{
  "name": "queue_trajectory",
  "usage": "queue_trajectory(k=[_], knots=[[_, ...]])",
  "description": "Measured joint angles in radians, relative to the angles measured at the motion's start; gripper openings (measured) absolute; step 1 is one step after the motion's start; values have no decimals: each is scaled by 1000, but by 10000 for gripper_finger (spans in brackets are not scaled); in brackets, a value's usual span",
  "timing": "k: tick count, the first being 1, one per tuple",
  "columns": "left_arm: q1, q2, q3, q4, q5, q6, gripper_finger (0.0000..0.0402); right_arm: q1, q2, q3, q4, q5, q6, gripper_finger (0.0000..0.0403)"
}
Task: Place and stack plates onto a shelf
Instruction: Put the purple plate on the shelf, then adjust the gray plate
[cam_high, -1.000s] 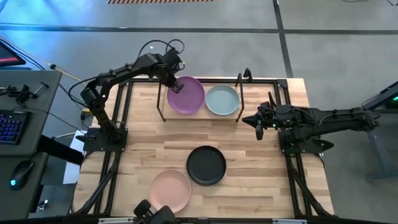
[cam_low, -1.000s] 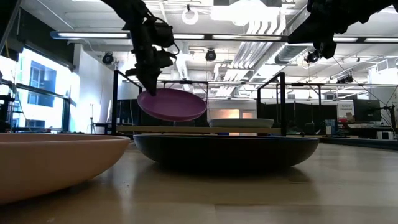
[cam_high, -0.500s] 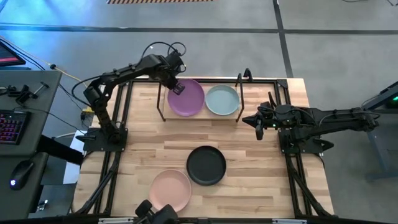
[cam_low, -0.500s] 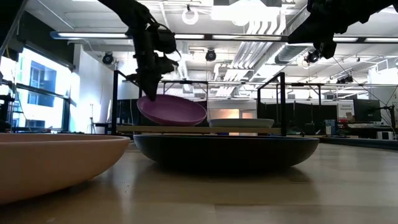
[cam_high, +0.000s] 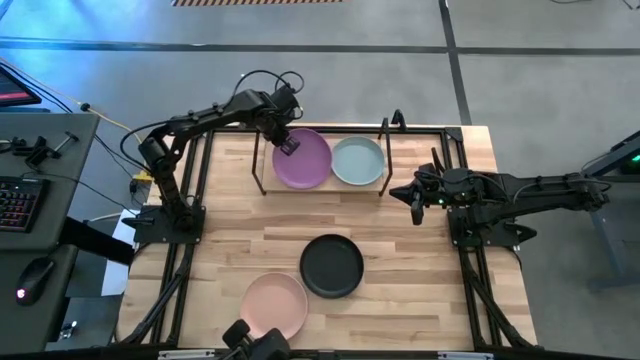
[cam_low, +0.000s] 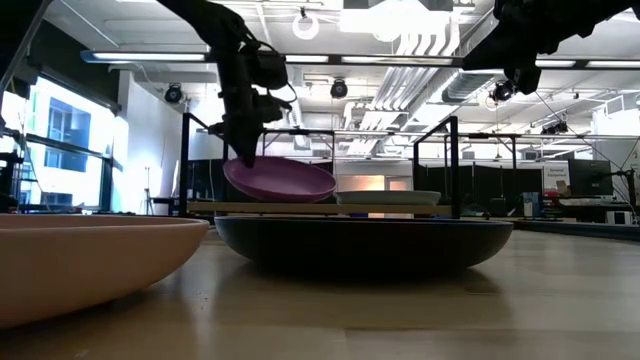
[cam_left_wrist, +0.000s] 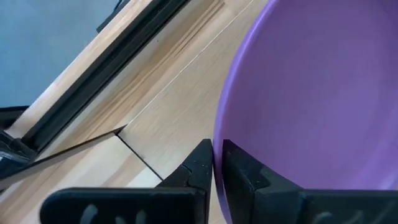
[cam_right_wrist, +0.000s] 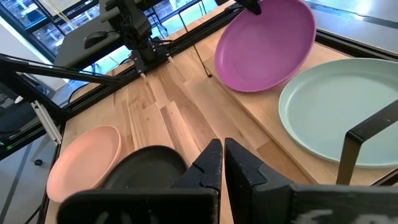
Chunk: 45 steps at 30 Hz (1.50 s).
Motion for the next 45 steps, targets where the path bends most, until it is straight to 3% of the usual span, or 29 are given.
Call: queue_trajectory(k=[17, 23, 27, 31, 36, 40, 45], knots=[[0, -19, 11, 4, 3, 13, 100, 0, 0, 0, 39, 21, 7, 0], [0, -80, 109, 30, 72, 1, 101, 0, 0, 0, 140, 36, -30, 0], [-25, -190, 106, 155, 152, -20, 71, 0, 0, 0, 241, 95, -79, 0], [-96, -353, 16, 335, 154, -47, 12, -2, 0, 0, 330, 173, -108, 0], [-211, -589, -220, 654, 131, -87, 2, -65, 0, 1, 483, 181, -68, 0], [-298, -761, -420, 886, 175, -110, 1, -129, -2, 1, 516, 98, -154, 0], [-371, -937, -631, 1067, 166, -191, 0, -188, 1, 1, 503, -67, -132, 0]])
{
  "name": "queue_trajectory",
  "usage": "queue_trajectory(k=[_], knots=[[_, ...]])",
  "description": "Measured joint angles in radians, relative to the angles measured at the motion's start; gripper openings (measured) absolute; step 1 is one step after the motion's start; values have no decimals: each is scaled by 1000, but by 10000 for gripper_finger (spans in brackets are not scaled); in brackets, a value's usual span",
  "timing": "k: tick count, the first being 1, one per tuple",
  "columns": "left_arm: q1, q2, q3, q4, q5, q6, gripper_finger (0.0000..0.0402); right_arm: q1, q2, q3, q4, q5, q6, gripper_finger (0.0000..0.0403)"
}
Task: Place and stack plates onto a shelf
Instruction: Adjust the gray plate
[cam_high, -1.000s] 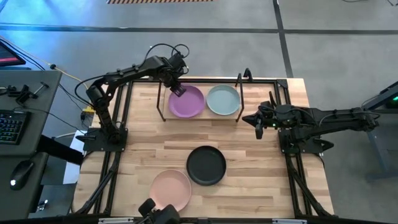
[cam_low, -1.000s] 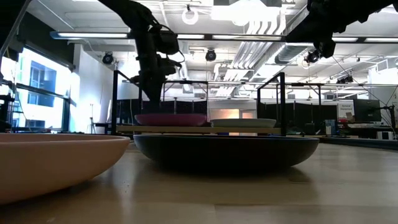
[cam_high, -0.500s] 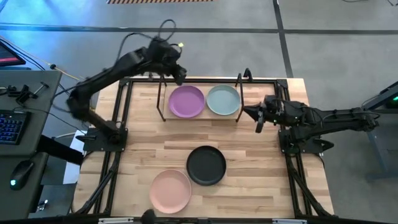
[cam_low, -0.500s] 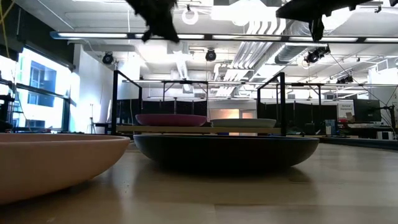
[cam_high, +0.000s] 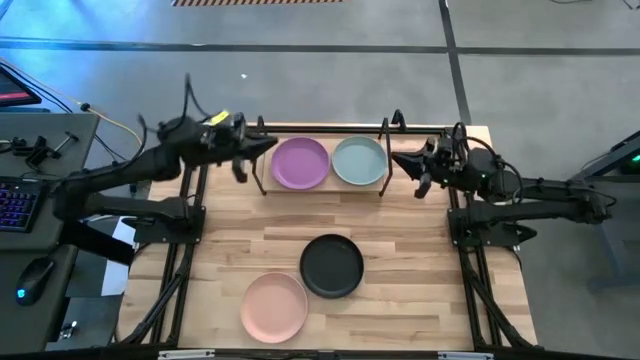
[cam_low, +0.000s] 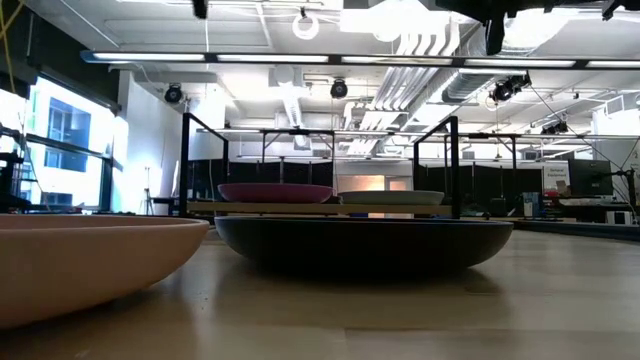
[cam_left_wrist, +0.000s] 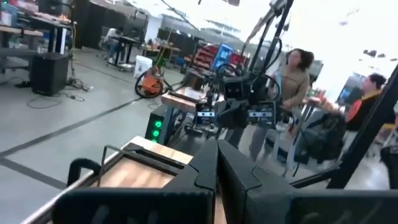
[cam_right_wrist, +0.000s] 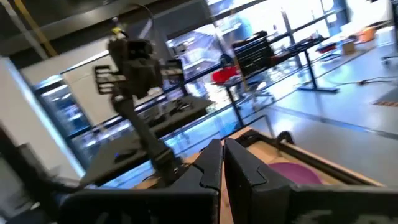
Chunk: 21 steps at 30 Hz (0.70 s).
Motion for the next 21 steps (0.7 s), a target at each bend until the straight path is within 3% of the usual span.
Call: queue_trajectory(k=[8, 13, 17, 21], knots=[[-37, -190, -172, 43, -69, -37, 0, -34, -1, 0, -6, -35, -27, 0], [-26, -257, -177, 50, -70, -5, 0, -53, -1, 2, -14, 51, 14, 0], [-5, -298, -177, 49, -69, 7, 0, -94, 14, 85, -171, 143, 28, 0], [1, -341, -177, 48, -49, -19, 0, -170, 65, 197, -461, 296, 90, 0]])
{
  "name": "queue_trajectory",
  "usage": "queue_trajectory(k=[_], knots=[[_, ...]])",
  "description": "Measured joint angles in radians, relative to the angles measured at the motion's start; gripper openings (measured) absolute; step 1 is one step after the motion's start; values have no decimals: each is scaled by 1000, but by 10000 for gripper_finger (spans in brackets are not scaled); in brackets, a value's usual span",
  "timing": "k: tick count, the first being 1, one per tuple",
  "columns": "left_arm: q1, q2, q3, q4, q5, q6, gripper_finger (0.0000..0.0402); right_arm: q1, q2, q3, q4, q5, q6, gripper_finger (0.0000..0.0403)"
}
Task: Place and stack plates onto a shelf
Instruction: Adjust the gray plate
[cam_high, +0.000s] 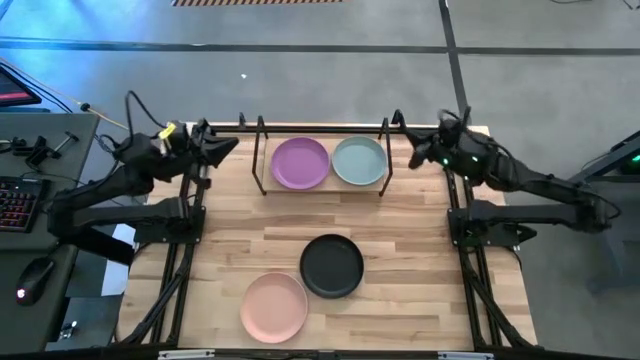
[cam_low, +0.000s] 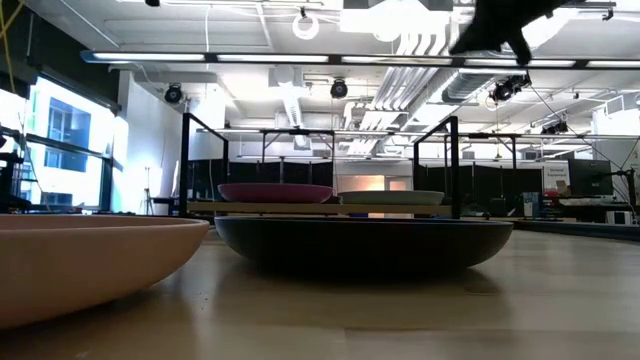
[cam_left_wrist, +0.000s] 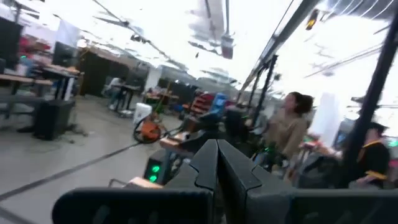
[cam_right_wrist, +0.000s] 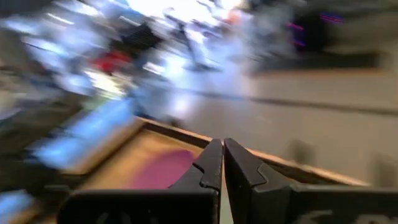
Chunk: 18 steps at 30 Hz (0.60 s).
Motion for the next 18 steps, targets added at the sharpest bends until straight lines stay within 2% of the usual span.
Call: queue_trajectory(k=[4, 8, 13, 18], knots=[[0, -30, 0, -8, 25, -1, 0, -130, 43, 38, -259, 19, 82, 0], [0, -41, 0, -8, 25, 0, 0, -305, 41, -16, -378, -107, 146, 0], [0, -39, 0, -9, 25, -7, 0, -482, 49, -182, -173, -450, 199, 0], [0, -39, 0, -9, 25, -35, 0, -561, 138, -346, 108, -618, 366, 0]])
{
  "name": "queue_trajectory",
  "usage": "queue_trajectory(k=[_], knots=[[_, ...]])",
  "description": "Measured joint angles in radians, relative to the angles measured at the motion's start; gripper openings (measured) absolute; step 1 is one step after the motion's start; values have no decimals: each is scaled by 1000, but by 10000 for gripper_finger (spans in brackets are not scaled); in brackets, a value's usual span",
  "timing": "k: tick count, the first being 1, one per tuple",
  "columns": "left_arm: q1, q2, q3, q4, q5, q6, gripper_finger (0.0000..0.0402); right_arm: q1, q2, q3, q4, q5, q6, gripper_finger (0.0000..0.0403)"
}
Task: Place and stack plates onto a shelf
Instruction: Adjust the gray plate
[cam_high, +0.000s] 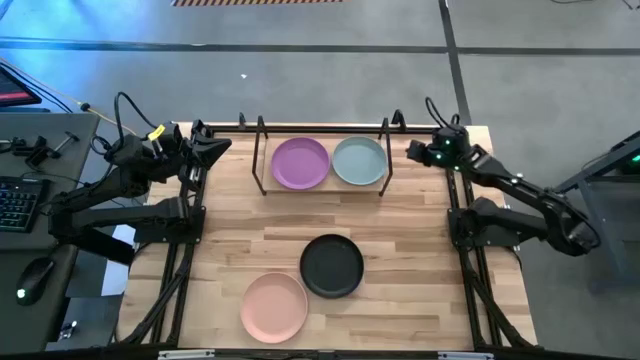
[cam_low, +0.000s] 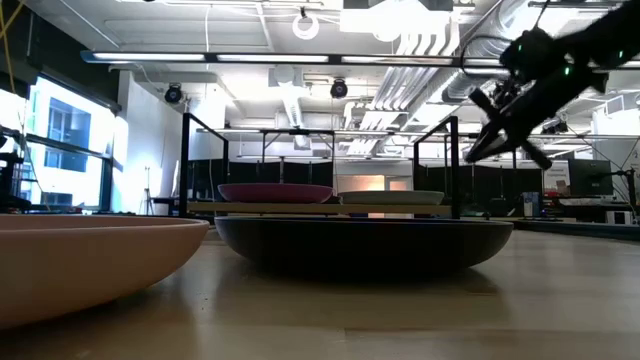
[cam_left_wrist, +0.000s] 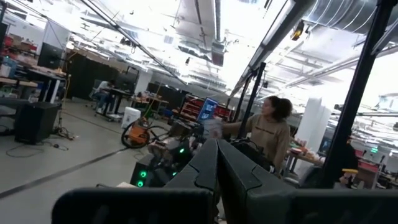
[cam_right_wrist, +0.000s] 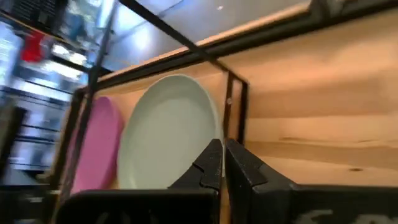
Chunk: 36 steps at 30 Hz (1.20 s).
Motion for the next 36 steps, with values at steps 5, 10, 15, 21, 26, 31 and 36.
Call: queue_trajectory(k=[5, 10, 15, 21, 26, 31, 36], knots=[[0, 0, 0, 1, -10, -9, 0, -12, 132, -88, 176, -79, 81, 0], [0, 0, 0, 1, -43, -16, 0, -12, 243, -90, 300, -139, 84, 0], [0, 0, 0, 1, -64, -17, 0, -10, 353, -91, 389, -99, 96, 0], [0, 0, 0, 1, -83, -18, 0, -9, 440, -91, 504, -98, 126, 0], [0, 0, 0, 1, -104, -18, 0, 1, 496, -90, 554, -115, 150, 0], [0, 0, 0, 1, -121, -18, 0, 38, 524, -88, 628, -118, 173, 0], [0, 0, 1, 1, -121, -18, 0, 69, 525, -88, 638, -117, 174, 0]])
